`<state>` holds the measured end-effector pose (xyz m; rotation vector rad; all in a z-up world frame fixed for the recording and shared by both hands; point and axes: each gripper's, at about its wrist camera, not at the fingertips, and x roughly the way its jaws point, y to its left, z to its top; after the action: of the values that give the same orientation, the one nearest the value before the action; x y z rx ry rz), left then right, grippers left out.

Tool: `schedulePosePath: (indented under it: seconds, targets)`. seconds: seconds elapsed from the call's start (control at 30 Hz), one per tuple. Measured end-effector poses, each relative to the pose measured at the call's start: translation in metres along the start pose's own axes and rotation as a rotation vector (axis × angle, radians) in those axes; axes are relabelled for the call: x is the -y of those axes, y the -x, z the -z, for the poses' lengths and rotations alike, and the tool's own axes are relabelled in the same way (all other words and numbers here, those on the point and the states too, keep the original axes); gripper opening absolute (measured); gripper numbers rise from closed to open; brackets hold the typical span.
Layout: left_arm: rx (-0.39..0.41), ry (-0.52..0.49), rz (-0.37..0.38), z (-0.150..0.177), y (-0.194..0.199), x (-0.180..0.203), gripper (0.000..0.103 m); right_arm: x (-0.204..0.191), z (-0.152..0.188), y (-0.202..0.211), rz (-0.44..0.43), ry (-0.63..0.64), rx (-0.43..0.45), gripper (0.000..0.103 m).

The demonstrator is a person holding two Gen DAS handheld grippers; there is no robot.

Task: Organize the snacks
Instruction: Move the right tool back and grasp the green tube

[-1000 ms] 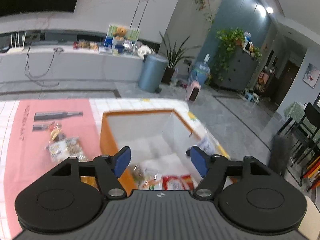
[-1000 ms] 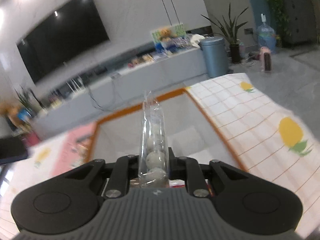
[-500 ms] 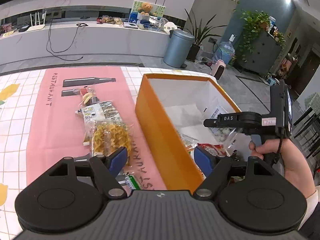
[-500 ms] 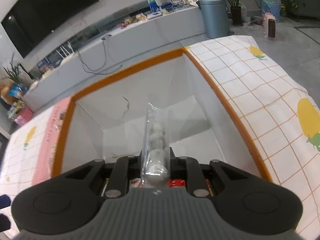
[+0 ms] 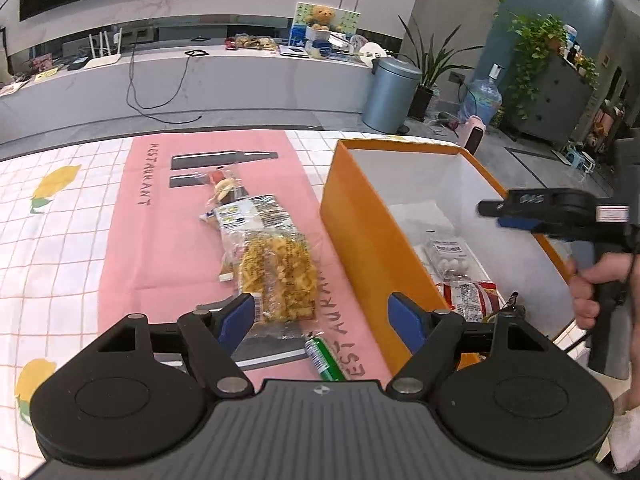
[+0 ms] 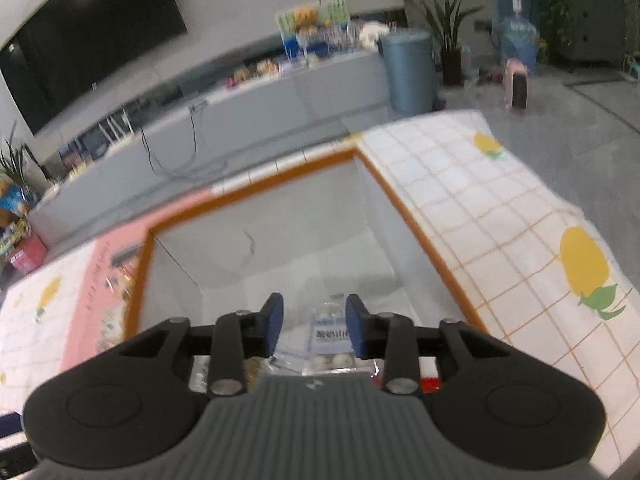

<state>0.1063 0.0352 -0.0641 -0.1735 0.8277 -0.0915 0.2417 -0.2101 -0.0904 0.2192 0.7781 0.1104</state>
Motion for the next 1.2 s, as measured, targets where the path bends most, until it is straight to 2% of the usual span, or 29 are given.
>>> schedulePosePath:
  seconds: [0.17, 0.27, 0.37, 0.43, 0.5, 0.57, 0.63, 0.73, 0.8, 0.87, 0.97, 1.13, 1.2]
  targets:
    - [0.006, 0.023, -0.018, 0.015, 0.016, -0.015, 0.089, -0.028, 0.015, 0.046, -0.035, 0.077, 0.129, 0.034]
    - [0.009, 0.042, -0.028, 0.029, 0.028, -0.027, 0.089, -0.054, 0.038, 0.073, -0.085, 0.166, 0.218, 0.041]
    - [0.009, 0.059, -0.049, 0.044, 0.039, -0.042, 0.089, -0.086, 0.073, 0.095, -0.193, 0.287, 0.27, 0.044]
    - [0.01, 0.078, -0.062, 0.055, 0.043, -0.051, 0.089, -0.105, 0.096, 0.103, -0.253, 0.348, 0.279, 0.049]
    - [0.001, 0.11, -0.064, 0.064, 0.042, -0.063, 0.089, -0.124, 0.12, 0.11, -0.248, 0.372, 0.322, 0.065]
    - [-0.005, 0.133, -0.073, 0.07, 0.041, -0.072, 0.089, -0.137, 0.14, 0.111, -0.254, 0.383, 0.339, 0.067]
    - [-0.001, 0.122, -0.084, 0.074, 0.039, -0.078, 0.089, -0.15, 0.16, 0.105, -0.24, 0.407, 0.326, 0.067]
    - [0.01, 0.09, -0.128, 0.076, 0.036, -0.084, 0.089, -0.161, 0.183, 0.085, -0.236, 0.484, 0.245, 0.064]
    - [0.023, 0.09, -0.131, 0.077, 0.035, -0.089, 0.089, -0.165, 0.193, 0.068, -0.233, 0.518, 0.188, 0.049]
    - [0.035, 0.11, -0.118, 0.078, 0.035, -0.094, 0.089, -0.17, 0.2, 0.05, -0.169, 0.534, 0.151, 0.046]
    - [0.043, 0.144, -0.09, 0.08, 0.034, -0.102, 0.089, -0.166, 0.203, 0.031, -0.073, 0.504, 0.126, 0.046]
    - [0.038, 0.161, -0.069, 0.079, 0.031, -0.105, 0.089, -0.151, 0.201, 0.007, -0.023, 0.389, 0.051, 0.048]
    - [0.039, 0.158, -0.066, 0.079, 0.03, -0.104, 0.089, -0.15, 0.2, -0.003, -0.029, 0.355, 0.023, 0.049]
